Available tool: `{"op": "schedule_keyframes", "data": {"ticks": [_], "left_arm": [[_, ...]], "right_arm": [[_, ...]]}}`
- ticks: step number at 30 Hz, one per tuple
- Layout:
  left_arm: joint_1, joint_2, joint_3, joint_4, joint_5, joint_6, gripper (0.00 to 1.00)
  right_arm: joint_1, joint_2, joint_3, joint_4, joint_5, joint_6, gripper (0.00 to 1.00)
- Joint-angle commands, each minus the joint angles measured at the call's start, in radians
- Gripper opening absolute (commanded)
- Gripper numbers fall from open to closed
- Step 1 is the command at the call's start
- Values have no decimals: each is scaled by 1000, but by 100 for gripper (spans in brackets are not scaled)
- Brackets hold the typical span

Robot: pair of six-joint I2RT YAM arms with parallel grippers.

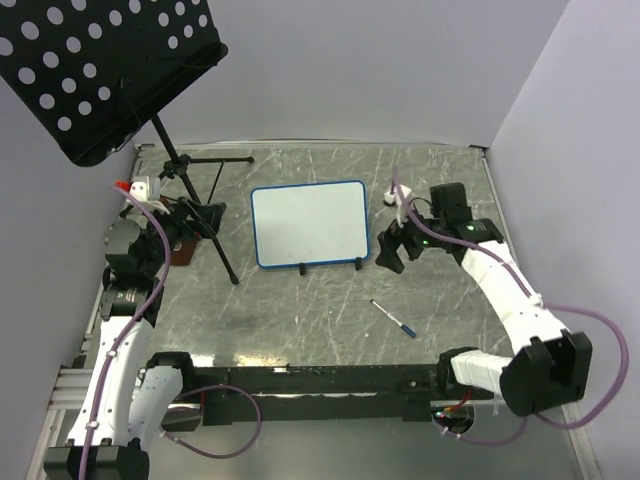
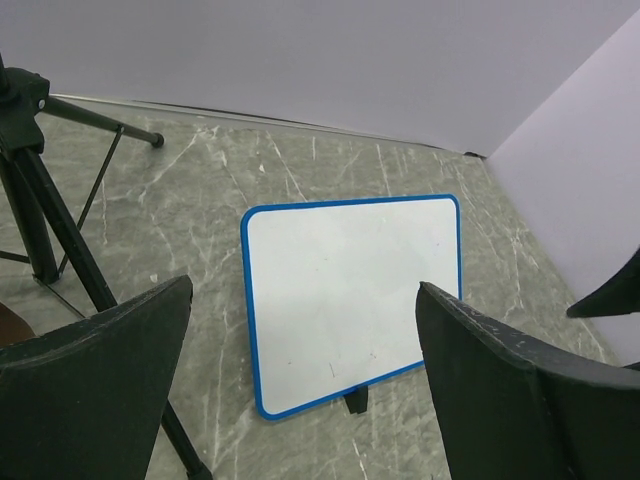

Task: Write a sentence on the whiteboard
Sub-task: Pick up the whiteboard marker from the center of the board.

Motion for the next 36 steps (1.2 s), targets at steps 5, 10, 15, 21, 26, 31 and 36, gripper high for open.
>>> {"op": "schedule_keyframes", "data": {"ticks": [5,10,15,21,26,31,36], "left_arm": [[1,-9,-22,42,-31,-17,97],[3,-16,-24,-17,-36,0,97],[1,-35,-24,-49,-51,9,97],[1,-22,-14,-63,-44,20,97],[1,-25,-13,-68,-36,24,97],[1,-26,-13,-66,-34,24,97],[1,-31,-13,-66,-25,24,97]], "right_arm": [[96,7,-82,-38,201,-122,100],[130,54,-107,-28,273,-133,100],[215,94,-124,4,382,-110,99],[249,206,-95,18,428,-81,84],[286,255,-94,-34,385,-93,75],[309,232,-137,-59,329,-88,74],[354,284,-174,-25,419,-62,70]]}}
